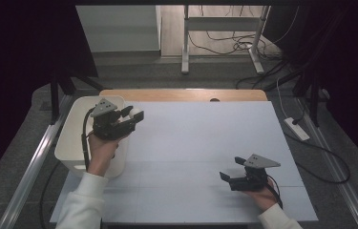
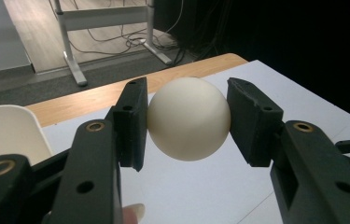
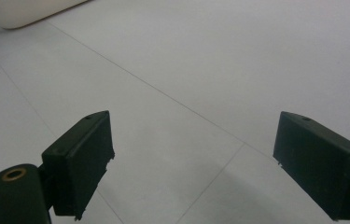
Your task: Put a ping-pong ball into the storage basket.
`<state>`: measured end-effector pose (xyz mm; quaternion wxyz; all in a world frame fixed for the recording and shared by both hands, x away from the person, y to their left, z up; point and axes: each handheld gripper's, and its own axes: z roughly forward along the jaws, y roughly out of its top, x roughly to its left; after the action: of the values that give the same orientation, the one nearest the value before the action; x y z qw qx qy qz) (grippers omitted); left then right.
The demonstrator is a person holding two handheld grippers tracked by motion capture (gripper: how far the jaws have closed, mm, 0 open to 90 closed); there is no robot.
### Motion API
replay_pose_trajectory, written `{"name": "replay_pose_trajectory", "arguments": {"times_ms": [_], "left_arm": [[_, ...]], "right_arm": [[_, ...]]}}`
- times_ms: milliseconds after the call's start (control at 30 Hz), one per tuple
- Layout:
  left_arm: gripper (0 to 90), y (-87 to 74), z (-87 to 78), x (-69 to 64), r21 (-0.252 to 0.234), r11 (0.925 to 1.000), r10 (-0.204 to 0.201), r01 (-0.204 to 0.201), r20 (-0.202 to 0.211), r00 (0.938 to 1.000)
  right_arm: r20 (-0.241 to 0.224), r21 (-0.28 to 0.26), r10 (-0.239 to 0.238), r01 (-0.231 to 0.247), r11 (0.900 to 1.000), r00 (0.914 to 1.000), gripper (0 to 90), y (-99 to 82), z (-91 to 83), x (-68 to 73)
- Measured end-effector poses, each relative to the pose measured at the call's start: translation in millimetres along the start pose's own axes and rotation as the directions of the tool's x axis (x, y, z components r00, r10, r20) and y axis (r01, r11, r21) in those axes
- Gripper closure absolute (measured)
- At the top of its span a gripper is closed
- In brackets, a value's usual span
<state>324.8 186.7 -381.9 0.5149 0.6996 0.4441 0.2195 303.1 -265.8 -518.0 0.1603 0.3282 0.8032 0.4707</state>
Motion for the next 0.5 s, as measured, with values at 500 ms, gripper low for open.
{"name": "replay_pose_trajectory", "arguments": {"times_ms": [500], "left_arm": [[50.8, -3.3, -11.7, 20.2, 0.004, 0.9996, -0.027, 0.027, -0.066, 0.9975]], "right_arm": [[0.0, 0.002, 0.0, 0.0, 1.0, 1.0, 11.8, 0.0, 0.3, 0.5]]}}
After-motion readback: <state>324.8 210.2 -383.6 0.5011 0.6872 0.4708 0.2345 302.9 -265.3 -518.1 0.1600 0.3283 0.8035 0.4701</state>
